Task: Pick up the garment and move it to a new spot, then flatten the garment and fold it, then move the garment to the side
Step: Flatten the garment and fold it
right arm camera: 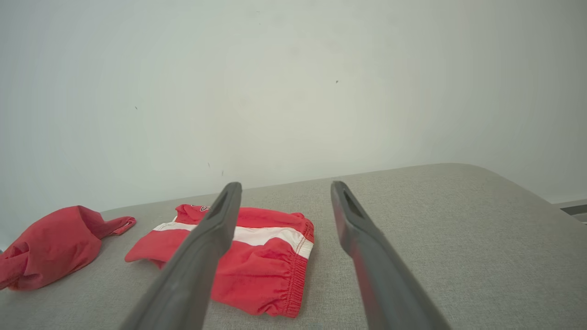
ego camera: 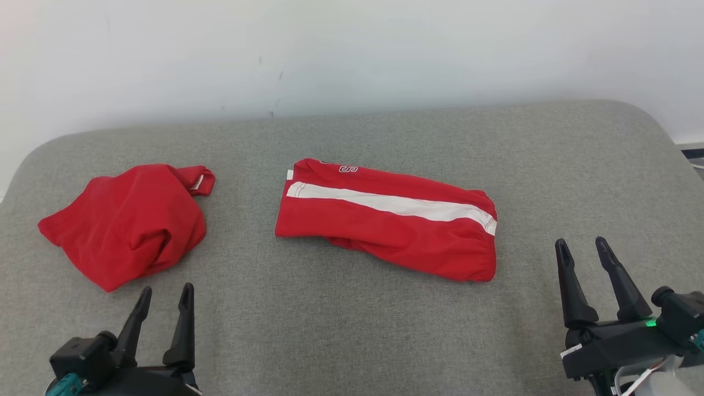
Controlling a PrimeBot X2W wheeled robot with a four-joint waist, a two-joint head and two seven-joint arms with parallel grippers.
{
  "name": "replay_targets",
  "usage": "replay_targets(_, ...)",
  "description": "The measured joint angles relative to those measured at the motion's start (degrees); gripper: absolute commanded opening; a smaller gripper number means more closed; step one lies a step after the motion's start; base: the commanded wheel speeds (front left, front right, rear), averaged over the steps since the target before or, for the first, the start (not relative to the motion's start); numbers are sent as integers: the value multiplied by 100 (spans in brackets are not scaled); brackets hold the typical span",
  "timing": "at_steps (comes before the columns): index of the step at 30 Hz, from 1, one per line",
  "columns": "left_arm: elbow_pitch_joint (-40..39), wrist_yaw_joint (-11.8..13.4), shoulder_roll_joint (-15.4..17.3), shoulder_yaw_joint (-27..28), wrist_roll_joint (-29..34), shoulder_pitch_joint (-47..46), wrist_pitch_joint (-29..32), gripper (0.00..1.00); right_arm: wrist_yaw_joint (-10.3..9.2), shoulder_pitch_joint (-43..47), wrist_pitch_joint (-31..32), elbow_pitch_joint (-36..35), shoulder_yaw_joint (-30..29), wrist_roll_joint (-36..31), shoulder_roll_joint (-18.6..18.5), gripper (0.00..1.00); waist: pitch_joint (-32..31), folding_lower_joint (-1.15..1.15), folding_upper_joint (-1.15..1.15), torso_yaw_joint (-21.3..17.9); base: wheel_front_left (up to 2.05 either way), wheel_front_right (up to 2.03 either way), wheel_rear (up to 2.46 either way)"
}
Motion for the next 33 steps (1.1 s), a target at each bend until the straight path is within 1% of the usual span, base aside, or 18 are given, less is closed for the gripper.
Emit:
replay_targets(7,-398,0,-170,298,513,94,0,100,-5,108,-11,-137,-136,-116,71,100,72,1,1,0,0,0,0)
replay_targets(15,-642,0,-278,428,826,181,0,100,-7,138,-14,-155,-349,-209,165,100,196,1,1,6,0,0,0)
replay_targets(19,-715,0,-341,497,933,182,0,100,13,126,-14,-70,-489,-89,267,100,265,1,1,43,0,0,0)
replay_targets(21,-773,0,-363,519,957,183,0,100,75,102,-14,69,-546,64,327,100,308,1,1,63,0,0,0)
replay_targets(23,-834,-8,-392,531,1002,182,0,100,182,-19,-14,291,-616,261,379,100,360,1,1,87,0,0,0)
replay_targets(24,-869,-18,-409,538,1020,180,-1,100,277,-193,-14,519,-658,481,426,100,417,1,1,117,0,0,0)
replay_targets(27,-884,-112,-426,542,1077,160,-1,100,432,-419,79,936,-724,811,535,100,500,1,1,181,0,0,0)
replay_targets(30,-912,-167,-448,531,1209,145,-1,100,544,-623,247,1361,-795,1116,639,100,574,1,1,270,0,0,0)
replay_targets(31,-912,-167,-448,531,1209,145,-1,100,544,-623,247,1361,-795,1116,639,100,574,1,1,270,0,0,0)
replay_targets(33,-904,-230,-450,534,1213,104,-1,100,587,-776,389,1646,-835,1302,703,100,619,1,1,339,0,0,0)
